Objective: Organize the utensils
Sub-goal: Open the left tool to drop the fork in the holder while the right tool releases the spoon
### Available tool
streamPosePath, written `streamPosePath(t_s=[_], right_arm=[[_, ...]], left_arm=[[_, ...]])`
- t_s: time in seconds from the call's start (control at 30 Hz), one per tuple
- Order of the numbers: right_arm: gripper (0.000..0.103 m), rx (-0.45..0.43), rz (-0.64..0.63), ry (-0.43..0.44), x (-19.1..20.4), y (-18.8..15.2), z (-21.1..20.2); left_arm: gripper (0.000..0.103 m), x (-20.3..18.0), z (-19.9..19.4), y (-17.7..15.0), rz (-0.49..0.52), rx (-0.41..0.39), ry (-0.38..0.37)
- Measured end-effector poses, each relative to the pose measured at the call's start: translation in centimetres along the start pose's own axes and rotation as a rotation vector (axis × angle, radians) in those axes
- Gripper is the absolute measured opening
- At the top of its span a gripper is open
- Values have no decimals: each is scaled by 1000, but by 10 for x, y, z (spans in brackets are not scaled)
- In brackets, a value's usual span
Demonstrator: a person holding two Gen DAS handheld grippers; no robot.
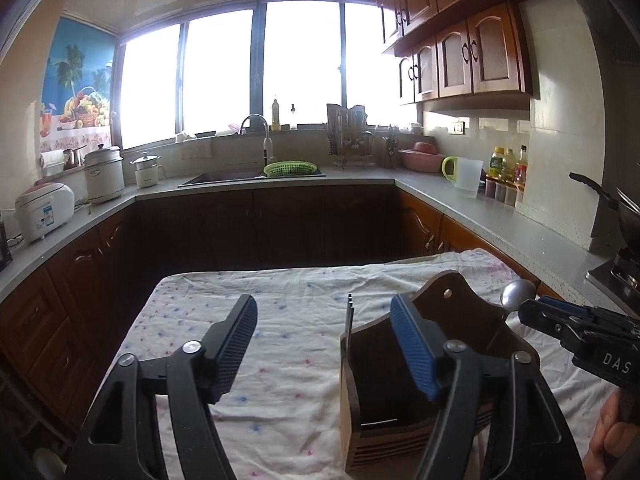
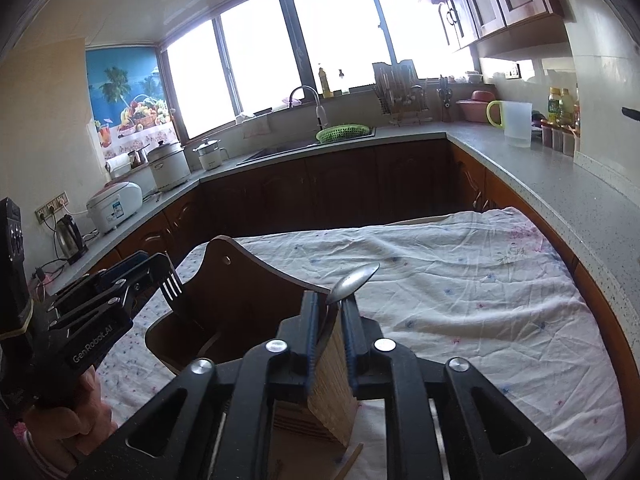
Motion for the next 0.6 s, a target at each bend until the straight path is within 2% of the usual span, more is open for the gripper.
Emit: streamPosePath(t_s=[0.03, 0.07, 0.13, 0.17, 0.27, 0.37, 0.6], right_arm=[[46, -10, 13, 8, -1, 1, -4], [49, -19, 23, 7, -3, 1, -9], [64, -38, 42, 9, -6, 3, -19], [67, -51, 49, 9, -7, 4, -25], [91, -94, 68, 2, -10, 4, -45], [96, -129, 74, -8, -12, -1, -65], [99, -141, 113, -18, -19, -29, -105]], left_arm=[[73, 1, -4, -1, -4, -2, -1], [77, 4, -9, -1, -10, -1, 4], [81, 9, -20, -5, -20, -6, 23], [83, 12, -25, -8, -26, -4, 27], [93, 20, -44, -19, -52, 9, 42], [97, 27, -64, -31, -81, 18, 58], [98, 32, -110, -63, -152, 69, 29]])
Point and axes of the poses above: each gripper's, at about its wrist camera, not at the fingertips, and z roughly the way its jaws point, x to its left, y to its top, the point moved 7 cm from there along z, roughly the way its jaws point, and after that the axes turned 9 degrees about z, right-handed, at the moved point
